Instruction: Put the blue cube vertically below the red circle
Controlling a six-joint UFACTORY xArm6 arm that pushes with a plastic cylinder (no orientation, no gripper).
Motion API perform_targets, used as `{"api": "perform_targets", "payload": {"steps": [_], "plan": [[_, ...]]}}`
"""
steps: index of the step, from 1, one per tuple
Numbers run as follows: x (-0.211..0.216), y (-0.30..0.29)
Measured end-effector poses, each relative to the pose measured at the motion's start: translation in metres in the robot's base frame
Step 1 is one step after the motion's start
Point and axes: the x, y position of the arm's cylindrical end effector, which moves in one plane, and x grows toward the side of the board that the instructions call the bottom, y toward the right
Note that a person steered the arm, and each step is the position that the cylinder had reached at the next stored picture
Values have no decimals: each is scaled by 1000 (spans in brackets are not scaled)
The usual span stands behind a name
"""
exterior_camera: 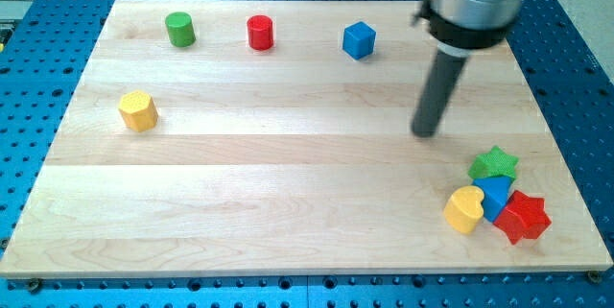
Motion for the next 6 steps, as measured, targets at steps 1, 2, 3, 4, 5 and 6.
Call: {"api": "perform_targets", "payload": {"steps": [1,2,3,4,5,6], "plan": [[-53,6],[-116,7],[-155,-1],[-154,-45],[-123,-99],[-111,-150]]}}
